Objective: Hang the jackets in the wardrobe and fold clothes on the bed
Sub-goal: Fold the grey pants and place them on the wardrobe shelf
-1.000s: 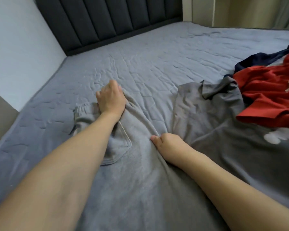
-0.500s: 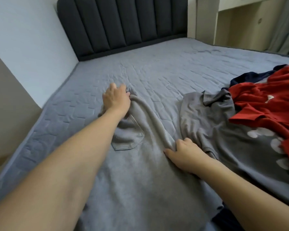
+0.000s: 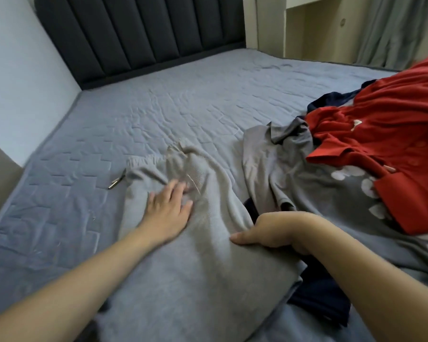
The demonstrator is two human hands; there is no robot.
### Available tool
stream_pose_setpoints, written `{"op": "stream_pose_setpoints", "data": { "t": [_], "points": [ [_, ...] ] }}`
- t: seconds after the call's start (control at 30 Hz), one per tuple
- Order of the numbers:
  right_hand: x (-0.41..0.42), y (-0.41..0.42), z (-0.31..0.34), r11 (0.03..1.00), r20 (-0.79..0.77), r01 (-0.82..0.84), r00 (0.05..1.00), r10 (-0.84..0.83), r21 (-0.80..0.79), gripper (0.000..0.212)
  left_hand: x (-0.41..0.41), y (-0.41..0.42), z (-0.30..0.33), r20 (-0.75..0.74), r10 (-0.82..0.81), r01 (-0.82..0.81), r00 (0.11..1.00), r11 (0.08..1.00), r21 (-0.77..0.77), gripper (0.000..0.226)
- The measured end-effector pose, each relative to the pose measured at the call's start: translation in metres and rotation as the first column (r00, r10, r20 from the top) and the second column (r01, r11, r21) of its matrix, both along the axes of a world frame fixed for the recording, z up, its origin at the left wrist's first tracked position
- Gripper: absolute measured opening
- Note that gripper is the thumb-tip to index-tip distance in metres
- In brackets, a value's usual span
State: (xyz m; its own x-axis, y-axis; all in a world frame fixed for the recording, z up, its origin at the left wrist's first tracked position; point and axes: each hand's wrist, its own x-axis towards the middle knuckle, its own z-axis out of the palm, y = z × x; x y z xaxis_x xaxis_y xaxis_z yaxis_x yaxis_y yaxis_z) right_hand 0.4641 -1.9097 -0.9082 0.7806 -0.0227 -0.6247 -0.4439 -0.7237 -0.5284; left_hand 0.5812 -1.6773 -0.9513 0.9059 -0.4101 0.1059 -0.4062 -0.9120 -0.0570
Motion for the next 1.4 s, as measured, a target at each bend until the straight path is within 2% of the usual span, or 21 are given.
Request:
{"op": "stream_pose_setpoints", "data": {
  "t": [0.03,0.13,0.23,0.3,0.37,0.43,0.53,0.6,0.63,0.7,0.77,0.83,0.87,0.9,1.0,1.07,1.13,1.2,1.3,1.37,1.4],
  "points": [
    [-0.001,0.000,0.003,0.997,-0.032,0.050,0.998,-0.048,0.060,0.060,-0.019,0.013,-0.002,-0.082,0.002,0.000,0.997,1.000,0.025,0.070],
    [-0.005,0.008,0.018,0.968,-0.112,0.179,0.981,-0.161,0.176,0.047,-0.067,0.029,0.020,-0.288,-0.034,0.010,0.957,0.996,-0.085,0.063],
    [-0.013,0.019,0.034,0.913,-0.144,0.298,0.953,-0.267,0.279,0.036,-0.132,0.025,0.052,-0.379,-0.120,0.076,0.918,0.989,-0.128,0.083],
    [-0.020,0.022,0.044,0.835,-0.166,0.397,0.918,-0.361,0.381,0.025,-0.182,0.021,0.054,-0.393,-0.124,0.117,0.911,0.992,-0.041,0.098],
    [-0.026,0.024,0.053,0.759,-0.148,0.444,0.891,-0.429,0.476,0.019,-0.222,0.020,0.050,-0.364,-0.060,0.110,0.929,0.987,0.117,0.100],
    [-0.036,0.026,0.060,0.690,-0.152,0.434,0.889,-0.432,0.579,0.010,-0.237,0.018,0.052,-0.337,0.021,0.058,0.941,0.974,0.221,0.088],
    [-0.053,0.023,0.064,0.636,-0.154,0.398,0.902,-0.404,0.661,0.022,-0.237,0.016,0.065,-0.216,0.136,-0.055,0.967,0.937,0.344,0.058],
    [-0.065,0.019,0.068,0.618,-0.225,0.376,0.924,-0.311,0.690,0.019,-0.233,0.017,0.074,-0.141,0.145,-0.073,0.979,0.903,0.423,0.038],
    [-0.069,0.016,0.072,0.600,-0.243,0.362,0.931,-0.273,0.713,0.026,-0.229,0.019,0.077,-0.139,0.115,-0.042,0.984,0.896,0.443,0.034],
    [-0.071,0.009,0.082,0.477,-0.259,0.385,0.915,-0.310,0.790,0.041,-0.224,0.022,0.096,-0.200,0.043,0.051,0.979,0.895,0.443,0.028],
    [-0.074,0.006,0.092,0.242,-0.302,0.425,0.857,-0.417,0.872,0.028,-0.217,0.023,0.122,-0.279,0.047,0.072,0.959,0.914,0.400,0.014],
    [-0.077,0.007,0.094,0.030,-0.313,0.379,0.804,-0.506,0.925,0.035,-0.210,0.021,0.145,-0.380,0.108,0.015,0.919,0.952,0.307,0.003],
    [-0.076,0.008,0.091,0.019,-0.293,0.353,0.804,-0.518,0.936,0.042,-0.207,0.020,0.152,-0.418,0.124,-0.013,0.900,0.966,0.259,0.005],
    [-0.075,0.009,0.086,0.102,-0.241,0.340,0.819,-0.521,0.935,0.044,-0.202,0.018,0.156,-0.443,0.131,-0.035,0.887,0.975,0.218,0.008],
    [-0.071,0.019,0.074,0.557,0.030,0.275,0.879,-0.476,0.784,0.023,-0.192,0.018,0.151,-0.455,0.173,-0.136,0.874,0.984,0.113,0.026],
    [-0.059,0.018,0.065,0.724,0.195,0.277,0.848,-0.494,0.631,0.008,-0.187,0.026,0.139,-0.372,0.239,-0.215,0.897,0.971,0.104,0.032],
    [-0.046,0.012,0.061,0.815,0.363,0.327,0.771,-0.523,0.479,0.016,-0.181,0.037,0.128,-0.183,0.296,-0.266,0.937,0.948,0.176,0.027],
    [-0.031,0.008,0.062,0.897,0.559,0.335,0.701,-0.442,0.289,0.021,-0.172,0.048,0.125,-0.040,0.342,-0.329,0.939,0.926,0.187,0.028],
    [-0.010,0.018,0.064,0.934,0.724,0.353,0.658,-0.207,-0.054,0.021,-0.153,0.061,0.124,-0.033,0.354,-0.351,0.935,0.934,0.067,0.014],
    [0.005,0.029,0.066,0.931,0.768,0.356,0.618,-0.166,-0.085,0.018,-0.139,0.068,0.120,-0.092,0.360,-0.369,0.928,0.924,-0.101,0.013],
    [0.012,0.035,0.067,0.941,0.775,0.337,0.594,-0.215,0.003,0.016,-0.131,0.072,0.118,-0.107,0.376,-0.390,0.921,0.898,-0.202,0.014]
  ]
}}
